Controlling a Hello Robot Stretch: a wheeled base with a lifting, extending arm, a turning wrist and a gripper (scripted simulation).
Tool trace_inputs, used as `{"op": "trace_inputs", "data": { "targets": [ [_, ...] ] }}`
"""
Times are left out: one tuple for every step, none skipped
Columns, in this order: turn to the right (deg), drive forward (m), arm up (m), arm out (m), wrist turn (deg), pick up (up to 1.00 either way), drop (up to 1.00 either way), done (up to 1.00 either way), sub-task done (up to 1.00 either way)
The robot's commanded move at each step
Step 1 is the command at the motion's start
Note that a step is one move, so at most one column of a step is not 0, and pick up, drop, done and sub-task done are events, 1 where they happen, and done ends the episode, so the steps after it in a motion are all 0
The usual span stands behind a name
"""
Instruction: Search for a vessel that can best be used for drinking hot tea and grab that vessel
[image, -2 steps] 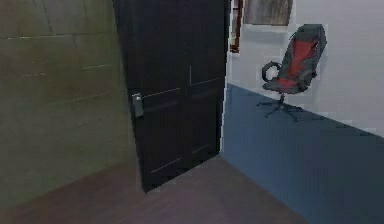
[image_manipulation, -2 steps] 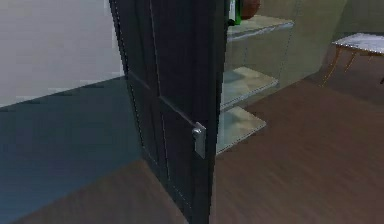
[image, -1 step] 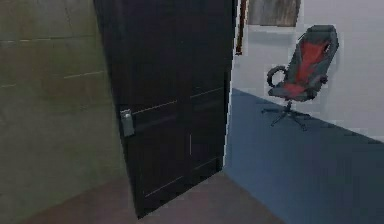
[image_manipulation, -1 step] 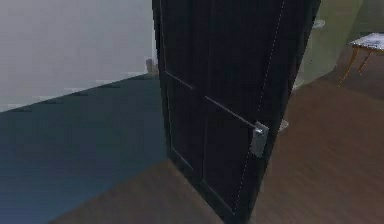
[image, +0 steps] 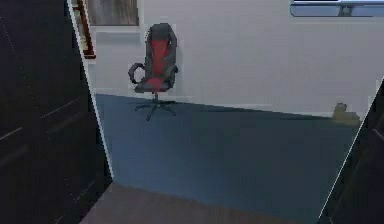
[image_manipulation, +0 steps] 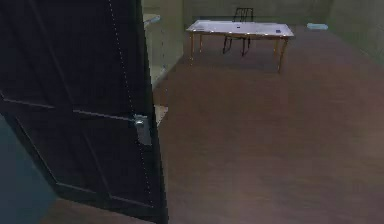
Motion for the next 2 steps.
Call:
{"op": "trace_inputs", "data": {
  "targets": [
    [0.0,1.00,0.00,0.00,0.0,0.00,0.00,0.00,0.00],
    [3.0,0.00,0.00,0.00,0.0,0.00,0.00,0.00,0.00]
  ]
}}
